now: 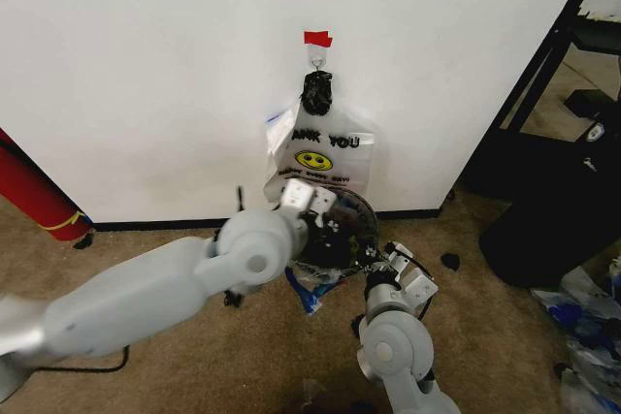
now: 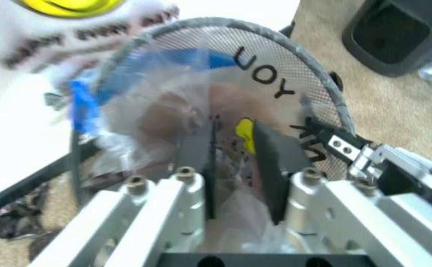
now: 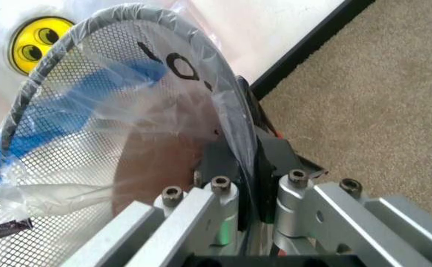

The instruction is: Pick up the garbage bag from the wall and place it over the trash bin.

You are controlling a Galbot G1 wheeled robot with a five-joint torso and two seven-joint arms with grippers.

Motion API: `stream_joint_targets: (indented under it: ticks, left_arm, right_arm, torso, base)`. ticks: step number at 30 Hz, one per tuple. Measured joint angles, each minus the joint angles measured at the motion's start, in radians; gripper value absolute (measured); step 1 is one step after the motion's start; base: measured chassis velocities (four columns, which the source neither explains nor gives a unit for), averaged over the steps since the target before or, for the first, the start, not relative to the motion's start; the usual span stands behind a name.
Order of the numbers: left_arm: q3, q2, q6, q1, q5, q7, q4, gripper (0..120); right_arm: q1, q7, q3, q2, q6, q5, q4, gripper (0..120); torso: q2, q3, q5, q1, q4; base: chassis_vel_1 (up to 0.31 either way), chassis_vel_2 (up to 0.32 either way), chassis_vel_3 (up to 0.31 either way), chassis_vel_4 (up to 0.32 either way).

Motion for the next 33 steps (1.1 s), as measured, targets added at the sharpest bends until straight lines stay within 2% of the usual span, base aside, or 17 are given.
stream_joint_targets:
  ticks: [2, 4, 9, 15, 16, 19, 26, 29, 33]
  left_arm:
    - [-0.041, 0.044, -0.01, 0.07, 0.06, 0.036, -0.037, 39]
    - [-0.057, 0.063, -0.013, 0.111, 0.11, 0.06, -0.037, 48]
    - [-0.081, 0.087, -0.015, 0.153, 0.174, 0.084, -0.017, 52]
    - [-0.102, 0.114, -0.026, 0.2, 0.221, 0.119, -0.007, 49]
    - [-0.102, 0.113, -0.029, 0.208, 0.229, 0.125, -0.004, 48]
    - [-0.102, 0.092, -0.035, 0.221, 0.255, 0.146, 0.015, 34]
    - [-0.07, 0.071, -0.032, 0.185, 0.27, 0.148, 0.06, 30]
    - [-0.067, 0.066, -0.024, 0.181, 0.257, 0.139, 0.064, 30]
    - [-0.067, 0.052, -0.003, 0.176, 0.175, 0.089, 0.064, 30]
  right_arm:
    - [0.004, 0.0, -0.004, 0.0, -0.001, -0.003, 0.0, 0]
    - [0.005, 0.0, -0.009, 0.0, -0.002, -0.006, 0.0, 0]
    - [0.005, 0.0, -0.014, 0.0, -0.005, -0.009, 0.0, 0]
    - [0.002, 0.0, -0.014, 0.0, -0.005, -0.01, -0.001, 0]
    - [0.003, 0.0, -0.014, 0.0, -0.005, -0.01, -0.001, 0]
    - [0.004, 0.0, -0.014, 0.0, -0.005, -0.01, -0.001, 0]
    - [-0.002, 0.0, -0.014, 0.0, -0.006, -0.01, 0.002, 0]
    - [-0.002, 0.0, -0.014, 0.0, -0.006, -0.01, 0.005, 0]
    - [0.001, 0.0, -0.015, 0.0, -0.006, -0.01, 0.006, 0]
  torso:
    - [0.0, 0.0, -0.0001, 0.0, 0.0001]
    - [0.0, 0.0, -0.0002, 0.0, 0.0002]
    - [0.0, 0.0, -0.0001, 0.0, -0.0001]
    - [0.0, 0.0, 0.0001, 0.0, 0.0001]
    - [0.0, 0.0, 0.0, 0.0, 0.0001]
    - [0.0, 0.0, 0.0, 0.0, -0.0001]
    - [0.0, 0.0, 0.0002, 0.0, -0.0001]
    - [0.0, 0.0, 0.0002, 0.0, 0.0]
    - [0.0, 0.0, 0.0002, 0.0, 0.0]
  base:
    - [0.0, 0.0, 0.0, 0.0]
    - [0.0, 0.0, 0.0, 0.0]
    - [0.0, 0.0, 0.0, 0.0]
    - [0.0, 0.0, 0.0, 0.0]
    - [0.0, 0.0, 0.0, 0.0]
    - [0.0, 0.0, 0.0, 0.0]
    - [0.0, 0.0, 0.0, 0.0]
    - [0.0, 0.0, 0.0, 0.0]
    - [0.0, 0.0, 0.0, 0.0]
